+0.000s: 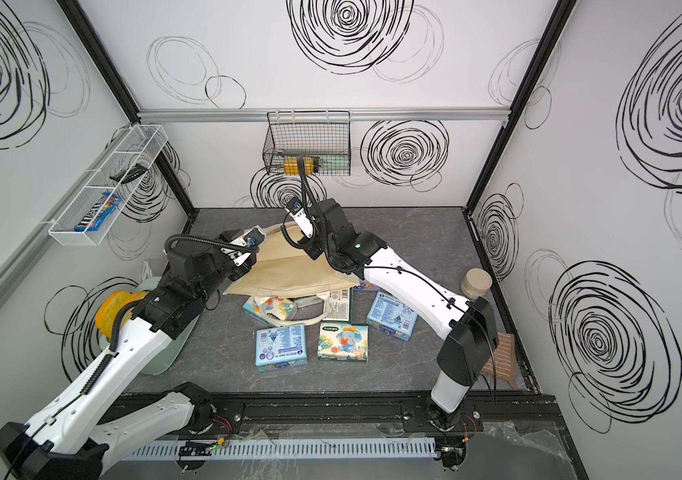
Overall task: Put tissues into the canvas bag
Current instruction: Adjust the canvas bag at the center of the board.
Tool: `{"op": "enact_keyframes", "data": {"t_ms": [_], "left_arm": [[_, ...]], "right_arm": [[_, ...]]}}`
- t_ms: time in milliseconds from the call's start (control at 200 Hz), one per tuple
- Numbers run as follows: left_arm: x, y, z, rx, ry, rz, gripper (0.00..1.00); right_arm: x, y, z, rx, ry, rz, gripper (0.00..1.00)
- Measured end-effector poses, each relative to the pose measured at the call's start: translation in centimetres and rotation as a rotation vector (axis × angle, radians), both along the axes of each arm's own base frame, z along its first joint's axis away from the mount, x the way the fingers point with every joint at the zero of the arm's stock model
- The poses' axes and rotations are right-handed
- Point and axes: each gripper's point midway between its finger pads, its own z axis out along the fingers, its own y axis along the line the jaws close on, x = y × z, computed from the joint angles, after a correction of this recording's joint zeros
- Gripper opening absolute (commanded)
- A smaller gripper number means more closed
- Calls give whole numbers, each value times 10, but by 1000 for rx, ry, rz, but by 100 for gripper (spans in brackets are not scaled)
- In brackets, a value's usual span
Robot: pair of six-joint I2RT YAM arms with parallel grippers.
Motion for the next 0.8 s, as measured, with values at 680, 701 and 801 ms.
{"op": "enact_keyframes", "data": {"t_ms": [680, 701, 801], "left_arm": [[21, -4, -33, -218, 166, -21, 0], [22, -2, -32, -229, 167, -6, 0], [30, 10, -24, -297, 163, 81, 0]], "right_arm": [[25, 11, 26, 0, -14, -16, 75], [28, 12, 30, 11, -15, -21, 82], [40, 12, 44, 40, -20, -48, 87]]}}
